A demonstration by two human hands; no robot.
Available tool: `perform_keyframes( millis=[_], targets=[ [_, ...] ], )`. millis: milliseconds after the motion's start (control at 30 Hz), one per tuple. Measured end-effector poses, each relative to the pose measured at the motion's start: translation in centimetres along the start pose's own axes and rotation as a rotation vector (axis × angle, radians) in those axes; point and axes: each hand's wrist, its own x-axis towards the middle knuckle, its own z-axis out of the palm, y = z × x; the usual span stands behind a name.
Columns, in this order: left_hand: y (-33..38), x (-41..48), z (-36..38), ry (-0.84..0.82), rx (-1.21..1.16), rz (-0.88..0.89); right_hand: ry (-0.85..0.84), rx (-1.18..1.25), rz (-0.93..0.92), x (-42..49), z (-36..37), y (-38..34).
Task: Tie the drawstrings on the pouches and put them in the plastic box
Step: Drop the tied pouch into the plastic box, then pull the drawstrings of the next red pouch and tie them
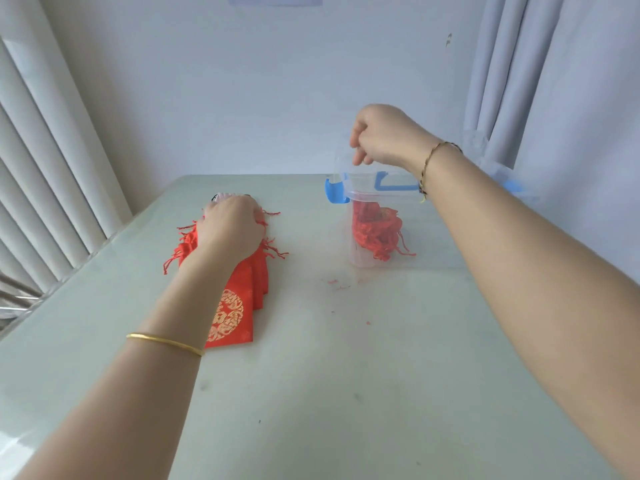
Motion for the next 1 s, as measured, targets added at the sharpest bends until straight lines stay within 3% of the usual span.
perform_keyframes(
  millis=[67,167,333,467,567,733,800,933,1000],
  targets=[
    [-1.4,-0.9,-0.8,-0.006,0.162,-0.033,0.056,0.130,-0.057,-2.3,0.9,-1.5],
    [-3.2,-2.1,-1.5,-0.002,0.269,-0.008,-0.003,0.251,-0.073,-5.2,3.7,-2.5],
    [-4.7,-3.2,-1.2,0.024,0.310,0.012,-0.208,0.267,-0.050,-8.3,8.4,-2.4],
    [-5.1,-3.4,-0.8,0.099,0.300,0.058,-0.242,0.295,-0.037,-9.3,10.3,-2.2],
    [-4.5,-3.7,-1.3,0.126,0.196,0.120,-0.190,0.283,-0.058,-9.7,10.9,-1.7],
    [-0.9,-4.8,-3.1,0.022,-0.082,0.362,-0.221,0.335,-0.178,-10.4,10.5,-1.0],
    [0.5,-5.1,-3.0,-0.009,-0.192,0.436,-0.138,0.354,-0.193,-10.5,9.6,-0.2],
    [2.3,-5.2,-1.4,-0.122,-0.520,0.375,-0.031,0.481,-0.153,-10.8,6.8,3.0],
    [3.1,-5.0,-0.1,-0.150,-0.577,0.341,-0.023,0.546,-0.121,-11.0,5.7,4.5]
  ],
)
